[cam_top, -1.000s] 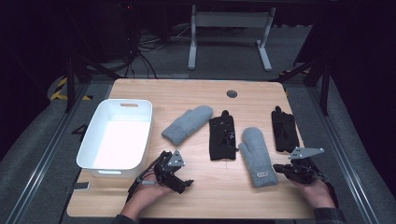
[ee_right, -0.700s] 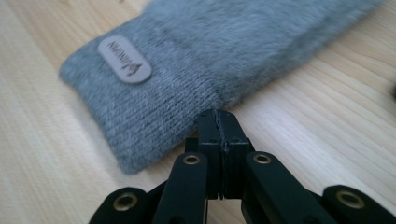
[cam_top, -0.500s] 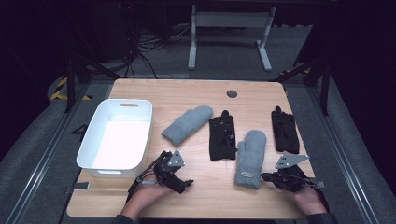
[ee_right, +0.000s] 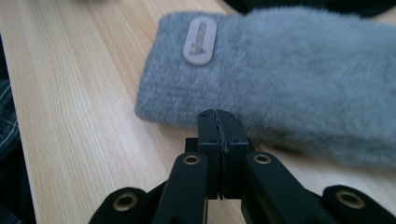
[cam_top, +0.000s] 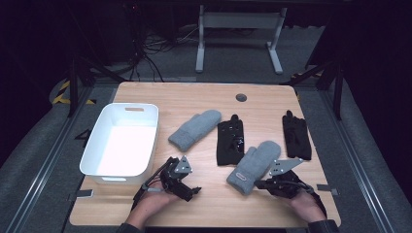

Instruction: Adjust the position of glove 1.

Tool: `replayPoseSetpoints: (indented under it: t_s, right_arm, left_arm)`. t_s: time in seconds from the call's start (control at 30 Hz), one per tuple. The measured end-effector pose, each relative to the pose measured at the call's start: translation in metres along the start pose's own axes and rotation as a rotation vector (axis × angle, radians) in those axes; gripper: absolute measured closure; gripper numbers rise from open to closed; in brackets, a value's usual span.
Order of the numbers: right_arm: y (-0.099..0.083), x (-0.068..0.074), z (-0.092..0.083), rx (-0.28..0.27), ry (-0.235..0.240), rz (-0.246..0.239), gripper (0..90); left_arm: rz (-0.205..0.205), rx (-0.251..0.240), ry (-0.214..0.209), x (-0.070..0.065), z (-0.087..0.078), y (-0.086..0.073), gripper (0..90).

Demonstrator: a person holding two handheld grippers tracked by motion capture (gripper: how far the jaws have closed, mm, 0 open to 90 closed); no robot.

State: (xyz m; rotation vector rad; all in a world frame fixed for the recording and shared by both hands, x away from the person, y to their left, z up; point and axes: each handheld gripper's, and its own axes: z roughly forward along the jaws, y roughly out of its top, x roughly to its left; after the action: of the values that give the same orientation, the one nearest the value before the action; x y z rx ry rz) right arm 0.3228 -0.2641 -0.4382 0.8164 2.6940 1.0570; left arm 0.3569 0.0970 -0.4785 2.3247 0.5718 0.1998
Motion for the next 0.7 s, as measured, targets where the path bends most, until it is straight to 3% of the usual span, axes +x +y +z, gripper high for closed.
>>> replayPoseSetpoints:
  t_s: [0.1, 0.23, 0.37, 0.4, 0.5, 0.7]
  right_arm:
    - [0.004, -0.005, -0.004, -0.022, -0.014, 0.006, 90.0]
    - [0.014, -0.026, -0.015, -0.072, -0.077, 0.029, 90.0]
    - [0.019, -0.04, -0.015, -0.085, -0.101, 0.045, 90.0]
    - [0.022, -0.049, -0.011, -0.074, -0.119, 0.05, 90.0]
    - [0.022, -0.057, -0.005, -0.058, -0.129, 0.06, 90.0]
    - [0.017, -0.064, 0.009, 0.009, -0.117, 0.076, 90.0]
  left_arm:
    - [0.0, -0.004, 0.001, 0.0, 0.0, 0.0, 0.1]
    - [0.0, 0.0, 0.0, 0.0, 0.0, 0.0, 0.1]
    - [0.001, -0.001, -0.001, 0.0, 0.0, 0.0, 0.1]
    - [0.001, 0.0, -0.001, 0.0, 0.0, 0.0, 0.1]
    - [0.001, 0.0, -0.001, 0.0, 0.0, 0.0, 0.1]
    - [0.001, -0.001, -0.001, 0.0, 0.0, 0.0, 0.1]
